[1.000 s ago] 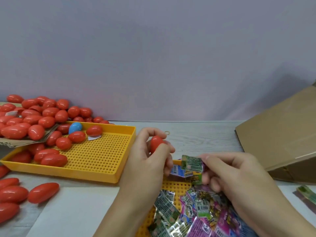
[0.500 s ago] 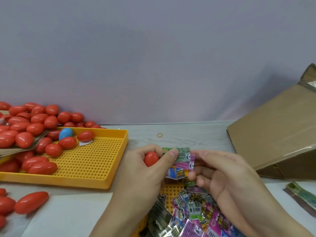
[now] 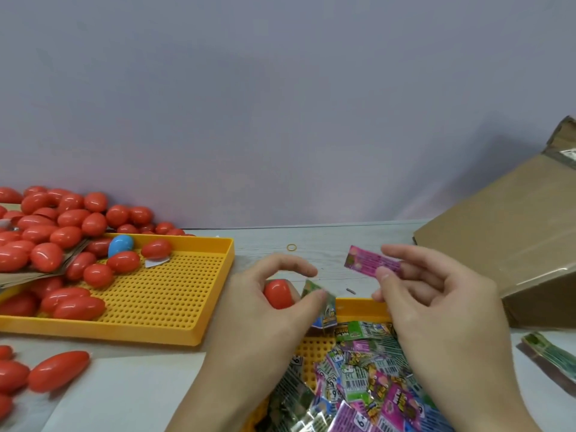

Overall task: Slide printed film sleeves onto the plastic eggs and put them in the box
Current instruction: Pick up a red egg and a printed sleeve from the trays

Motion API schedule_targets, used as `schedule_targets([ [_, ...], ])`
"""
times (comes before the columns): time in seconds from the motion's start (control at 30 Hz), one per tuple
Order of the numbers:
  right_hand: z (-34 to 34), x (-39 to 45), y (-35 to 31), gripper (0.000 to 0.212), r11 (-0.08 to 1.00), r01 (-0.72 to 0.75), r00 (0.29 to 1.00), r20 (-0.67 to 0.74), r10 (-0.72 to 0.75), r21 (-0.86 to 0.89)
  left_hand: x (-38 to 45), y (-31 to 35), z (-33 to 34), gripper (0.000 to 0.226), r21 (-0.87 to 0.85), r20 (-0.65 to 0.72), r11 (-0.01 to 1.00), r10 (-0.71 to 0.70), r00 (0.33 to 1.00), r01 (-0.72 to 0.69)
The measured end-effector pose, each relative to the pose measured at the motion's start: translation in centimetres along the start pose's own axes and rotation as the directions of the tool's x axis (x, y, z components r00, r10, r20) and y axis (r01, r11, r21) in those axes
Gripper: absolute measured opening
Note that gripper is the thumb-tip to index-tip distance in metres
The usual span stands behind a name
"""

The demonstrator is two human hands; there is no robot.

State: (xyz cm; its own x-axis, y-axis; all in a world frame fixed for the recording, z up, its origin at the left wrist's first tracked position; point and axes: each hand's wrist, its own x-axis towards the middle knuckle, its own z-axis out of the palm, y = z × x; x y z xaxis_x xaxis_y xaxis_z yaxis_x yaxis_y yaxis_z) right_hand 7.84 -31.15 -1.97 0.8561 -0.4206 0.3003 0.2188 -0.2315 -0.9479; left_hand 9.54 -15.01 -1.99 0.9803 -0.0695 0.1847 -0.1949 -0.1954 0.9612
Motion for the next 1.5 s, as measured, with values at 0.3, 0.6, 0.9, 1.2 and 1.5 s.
schedule_targets([
  [0.3,-0.2,0.4,0.3,0.021,0.994,0.005,0.999,-0.033,-0.001,0.109,-0.4,0.8,0.8,0.035,0.199,0.197,0.979,-0.006,0.980,-0.034],
  [0.6,0.7,-0.3,-0.3,0.018,0.958,0.029,0.977,0.193,-0.087,0.285,0.0,1.0,0.6,0.025,-0.171,-0.018,0.984,0.043,0.999,-0.046],
  [0.9,0.7,-0.4,0.0,0.015,0.976,-0.040,0.951,0.307,-0.028,0.212,0.0,0.7,0.7,0.023,-0.146,0.012,0.989,0.038,0.999,-0.036],
  [1.2,0.5,-0.5,0.0,0.015,0.997,0.031,0.943,0.327,-0.053,0.071,-0.1,0.8,0.8,0.035,-0.107,0.039,0.994,0.025,0.999,-0.021],
  [1.5,0.6,0.0,0.5,0.016,0.975,-0.133,0.944,0.322,0.070,0.176,0.0,0.5,0.8,0.038,-0.082,0.059,0.996,0.045,0.997,-0.041],
])
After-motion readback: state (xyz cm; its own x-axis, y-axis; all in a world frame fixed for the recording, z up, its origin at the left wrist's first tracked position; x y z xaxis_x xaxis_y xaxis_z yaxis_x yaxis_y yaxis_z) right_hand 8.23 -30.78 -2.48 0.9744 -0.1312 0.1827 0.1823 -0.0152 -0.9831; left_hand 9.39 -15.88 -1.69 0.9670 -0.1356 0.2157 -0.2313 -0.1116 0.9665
